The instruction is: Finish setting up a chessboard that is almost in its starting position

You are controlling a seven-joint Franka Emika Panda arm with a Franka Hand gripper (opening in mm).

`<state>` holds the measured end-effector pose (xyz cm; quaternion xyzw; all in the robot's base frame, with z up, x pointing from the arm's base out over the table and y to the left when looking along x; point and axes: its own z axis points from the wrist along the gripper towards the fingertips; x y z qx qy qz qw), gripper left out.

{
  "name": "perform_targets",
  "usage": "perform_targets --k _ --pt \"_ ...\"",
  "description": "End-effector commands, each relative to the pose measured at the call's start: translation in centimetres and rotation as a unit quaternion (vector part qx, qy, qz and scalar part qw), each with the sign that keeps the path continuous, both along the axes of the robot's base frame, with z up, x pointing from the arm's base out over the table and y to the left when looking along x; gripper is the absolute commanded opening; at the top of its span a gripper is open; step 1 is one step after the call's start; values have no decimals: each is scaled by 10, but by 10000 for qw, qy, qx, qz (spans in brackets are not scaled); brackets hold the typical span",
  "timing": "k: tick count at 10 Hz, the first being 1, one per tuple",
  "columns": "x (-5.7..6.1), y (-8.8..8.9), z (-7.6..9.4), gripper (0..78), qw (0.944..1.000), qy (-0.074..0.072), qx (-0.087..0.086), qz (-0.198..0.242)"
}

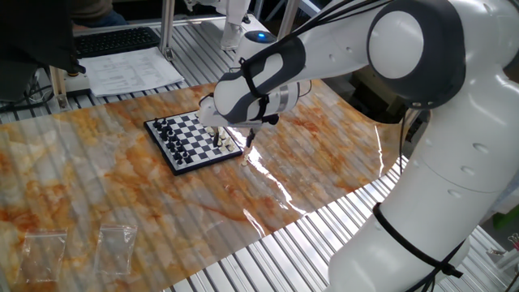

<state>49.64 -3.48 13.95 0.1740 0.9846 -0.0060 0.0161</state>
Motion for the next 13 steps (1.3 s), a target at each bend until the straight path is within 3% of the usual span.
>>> perform_targets --k 1,6,10,13 --pt "-9 -11 12 775 9997 81 1 251" --pt "-25 -24 -3 775 9991 21 19 427" --pt "-28 -47 -25 775 9978 -54 74 656" --pt "-28 -50 -27 775 9979 -57 92 639"
